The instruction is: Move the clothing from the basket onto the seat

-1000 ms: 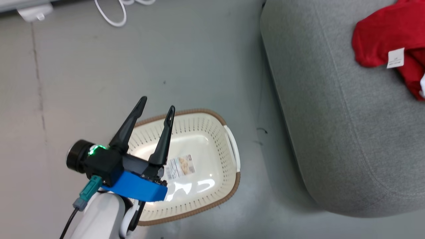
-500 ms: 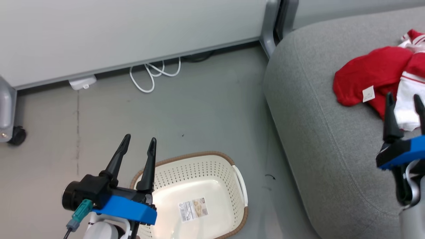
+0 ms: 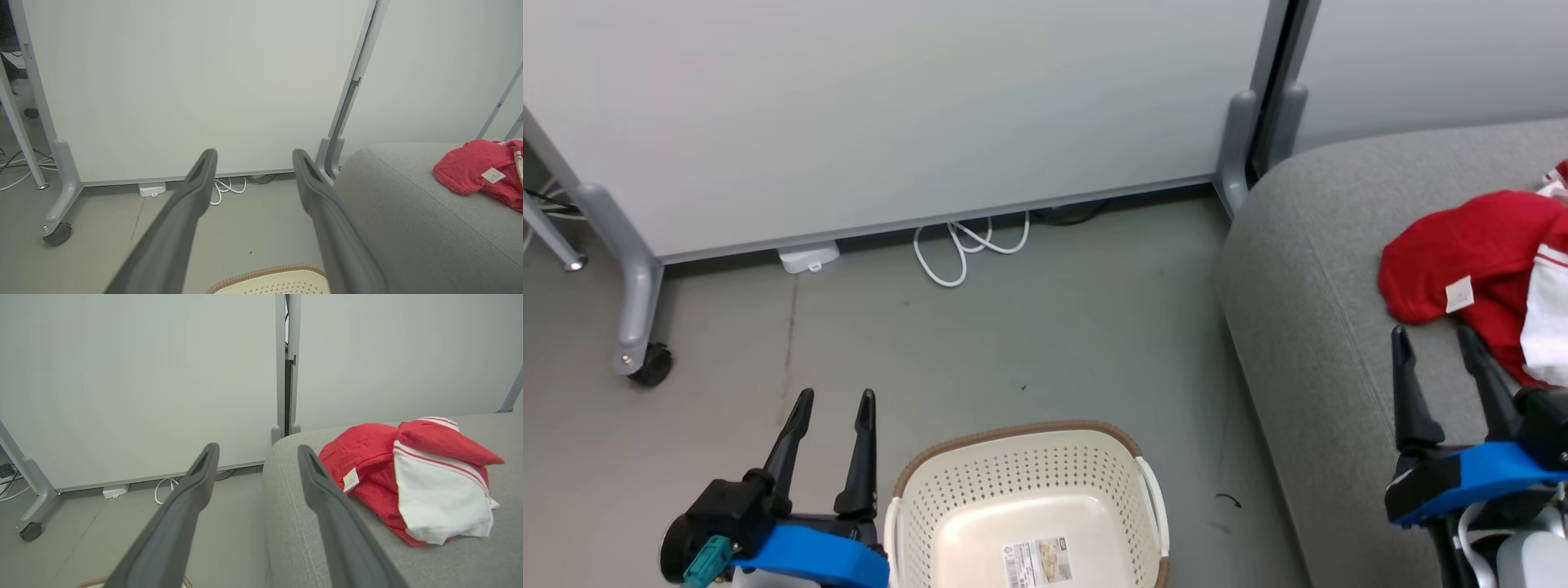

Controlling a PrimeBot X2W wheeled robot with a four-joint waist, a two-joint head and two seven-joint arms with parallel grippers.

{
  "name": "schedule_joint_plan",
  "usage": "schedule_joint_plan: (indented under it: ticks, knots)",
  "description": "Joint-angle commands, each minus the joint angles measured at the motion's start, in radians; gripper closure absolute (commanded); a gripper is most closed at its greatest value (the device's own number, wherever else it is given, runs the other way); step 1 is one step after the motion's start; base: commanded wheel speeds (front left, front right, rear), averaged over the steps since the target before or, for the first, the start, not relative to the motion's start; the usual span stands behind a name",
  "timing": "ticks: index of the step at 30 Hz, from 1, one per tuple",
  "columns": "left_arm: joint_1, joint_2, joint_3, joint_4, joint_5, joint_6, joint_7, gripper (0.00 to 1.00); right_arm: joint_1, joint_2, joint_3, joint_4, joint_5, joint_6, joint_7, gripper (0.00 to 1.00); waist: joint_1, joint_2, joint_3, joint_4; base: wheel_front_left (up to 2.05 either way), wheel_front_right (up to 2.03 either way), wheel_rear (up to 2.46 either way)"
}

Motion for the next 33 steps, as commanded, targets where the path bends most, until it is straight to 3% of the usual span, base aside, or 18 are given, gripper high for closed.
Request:
schedule_joint_plan:
  ticks: [1,9,19,33]
  knots:
    - [0.009,-0.001,0.012,0.005,0.0,-0.001,-0.003,0.0,0.022,0.005,0.007,-0.01,0.006,0.001,0.004,0.0,0.0002,-0.0001,-0.02,0.019,0.0,0.0,0.0]
    - [0.04,-0.011,0.044,0.036,-0.011,-0.001,-0.003,0.0,0.092,0.012,0.075,-0.007,0.031,0.001,0.009,0.0,0.0002,-0.0001,-0.061,0.067,0.0,0.0,0.0]
    - [0.067,-0.012,0.102,0.065,0.007,-0.001,-0.003,0.0,0.104,0.012,0.145,0.026,0.025,0.001,-0.019,0.0,0.0002,-0.0001,-0.074,0.076,0.0,0.0,0.0]
    - [0.06,-0.005,0.087,0.078,-0.007,-0.001,-0.003,0.0,0.119,0.012,0.155,0.05,0.039,0.001,-0.031,0.0,0.0002,-0.0001,-0.067,0.083,0.0,0.0,0.0]
